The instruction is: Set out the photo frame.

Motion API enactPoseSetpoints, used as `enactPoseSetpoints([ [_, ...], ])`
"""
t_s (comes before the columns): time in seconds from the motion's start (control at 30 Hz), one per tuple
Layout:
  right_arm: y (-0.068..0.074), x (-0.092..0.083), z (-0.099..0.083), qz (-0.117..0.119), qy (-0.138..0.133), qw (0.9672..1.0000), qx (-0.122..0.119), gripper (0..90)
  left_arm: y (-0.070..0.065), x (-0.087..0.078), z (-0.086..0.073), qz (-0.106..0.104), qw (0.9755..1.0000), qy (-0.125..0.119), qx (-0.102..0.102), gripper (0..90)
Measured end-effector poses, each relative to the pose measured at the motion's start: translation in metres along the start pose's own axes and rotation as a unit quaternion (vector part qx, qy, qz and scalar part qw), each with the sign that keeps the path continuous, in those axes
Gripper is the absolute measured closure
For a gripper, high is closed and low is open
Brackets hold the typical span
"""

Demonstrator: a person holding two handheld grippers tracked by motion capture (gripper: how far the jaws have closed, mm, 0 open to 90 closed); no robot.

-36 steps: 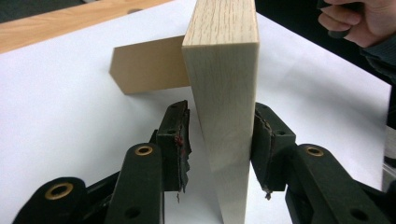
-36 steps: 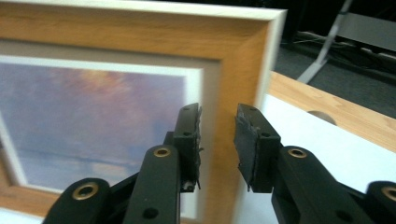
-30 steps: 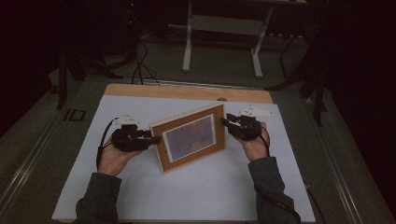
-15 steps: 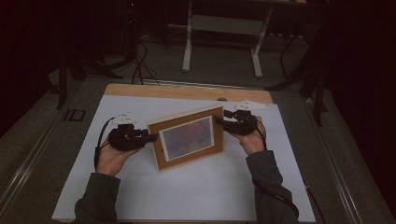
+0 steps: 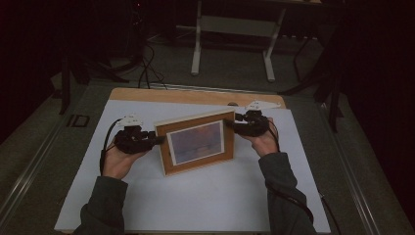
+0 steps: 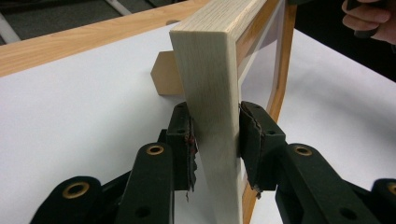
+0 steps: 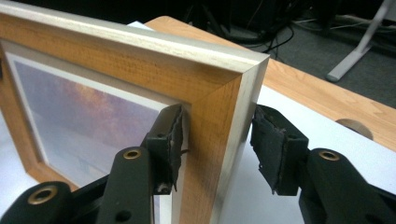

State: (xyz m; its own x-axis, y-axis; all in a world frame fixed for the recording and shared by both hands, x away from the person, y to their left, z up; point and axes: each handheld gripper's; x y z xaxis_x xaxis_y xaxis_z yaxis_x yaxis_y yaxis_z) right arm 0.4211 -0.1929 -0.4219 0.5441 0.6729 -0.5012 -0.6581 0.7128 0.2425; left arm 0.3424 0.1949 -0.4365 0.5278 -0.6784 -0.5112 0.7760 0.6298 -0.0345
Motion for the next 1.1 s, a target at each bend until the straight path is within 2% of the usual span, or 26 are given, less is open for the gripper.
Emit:
enactPoseSetpoints([
  [0.17,-0.006,0.002,0.002,0.017,0.004,0.9998,0.008,51.3,0.006,0.003,0.0,-0.003,0.9999,-0.006,-0.009,68.0],
  [0.23,-0.007,0.003,0.003,0.026,0.006,0.9996,0.008,55.0,0.008,0.004,0.0,-0.002,0.9998,-0.012,-0.018,67.9],
  [0.4,-0.009,0.003,0.004,0.027,0.009,0.9996,0.009,56.4,0.01,0.007,-0.001,0.001,0.9991,-0.023,-0.036,67.4],
  [0.43,-0.01,0.002,0.003,0.028,0.008,0.9995,0.014,57.8,0.011,0.009,0.0,0.003,0.9986,-0.027,-0.045,67.4],
  [0.63,-0.012,0.0,0.002,0.029,0.002,0.9992,0.027,61.0,0.012,0.012,0.001,0.013,0.9973,-0.036,-0.063,67.2],
  [0.9,-0.011,-0.005,0.0,0.024,-0.008,0.9994,0.024,61.6,0.012,0.015,0.006,0.022,0.9976,-0.032,-0.058,67.0],
  [1.1,-0.012,-0.011,0.0,0.017,-0.017,0.9994,0.023,61.8,0.013,0.021,0.011,0.019,0.9977,-0.033,-0.057,66.8],
])
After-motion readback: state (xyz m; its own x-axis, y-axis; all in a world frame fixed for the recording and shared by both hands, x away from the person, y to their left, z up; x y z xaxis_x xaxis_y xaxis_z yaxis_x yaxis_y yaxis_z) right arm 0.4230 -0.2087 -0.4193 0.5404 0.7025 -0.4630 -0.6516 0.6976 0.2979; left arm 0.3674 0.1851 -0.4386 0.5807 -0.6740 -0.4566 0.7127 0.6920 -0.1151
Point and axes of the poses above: each handheld gripper's, and its own axes: x roughly forward along the jaws, z roughly out of its top, y roughly to its left, and after that the axes turned 11 degrees about x, right-handed
